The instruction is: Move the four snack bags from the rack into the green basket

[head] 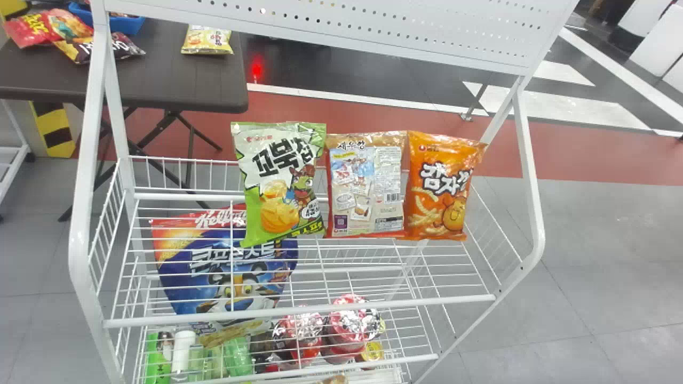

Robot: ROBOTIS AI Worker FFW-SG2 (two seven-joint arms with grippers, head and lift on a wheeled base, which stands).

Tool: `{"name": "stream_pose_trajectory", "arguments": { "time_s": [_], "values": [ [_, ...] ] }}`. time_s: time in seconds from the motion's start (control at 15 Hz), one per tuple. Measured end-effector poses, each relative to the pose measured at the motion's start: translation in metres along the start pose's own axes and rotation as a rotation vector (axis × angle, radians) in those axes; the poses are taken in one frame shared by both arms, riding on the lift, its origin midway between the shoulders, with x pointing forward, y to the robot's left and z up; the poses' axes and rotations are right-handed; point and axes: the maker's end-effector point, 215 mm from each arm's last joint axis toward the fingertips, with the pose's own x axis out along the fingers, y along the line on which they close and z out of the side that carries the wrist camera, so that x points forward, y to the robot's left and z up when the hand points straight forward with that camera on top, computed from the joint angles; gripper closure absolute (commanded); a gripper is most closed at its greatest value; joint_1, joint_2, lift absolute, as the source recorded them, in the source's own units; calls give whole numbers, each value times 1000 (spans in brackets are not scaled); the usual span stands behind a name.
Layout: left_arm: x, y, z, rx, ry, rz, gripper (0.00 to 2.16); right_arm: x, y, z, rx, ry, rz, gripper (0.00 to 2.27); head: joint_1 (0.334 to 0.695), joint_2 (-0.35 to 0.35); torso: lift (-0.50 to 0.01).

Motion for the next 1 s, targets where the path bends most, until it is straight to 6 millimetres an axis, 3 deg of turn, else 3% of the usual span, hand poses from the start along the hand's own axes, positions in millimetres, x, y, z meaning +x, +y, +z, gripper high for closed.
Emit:
{"name": "stream_pose_trajectory", "arguments": {
  "time_s": [0.13,0.47,0.73,0.93,1.0],
  "values": [
    [3,2,1,0,4,5,2132,8,19,-13,14,18,47,2240,695,-350,0],
    [11,-1,-2,2,22,-7,2132,35,71,-19,31,31,153,2240,695,-344,0],
    [7,2,-2,-1,13,-1,2132,38,101,-45,36,86,215,2240,695,-257,0],
    [10,1,-2,7,16,-6,2132,34,99,-48,34,85,209,2229,695,-271,0],
    [11,1,-2,8,17,-7,2132,33,89,-39,24,58,181,2078,695,-293,0]
  ]
}}
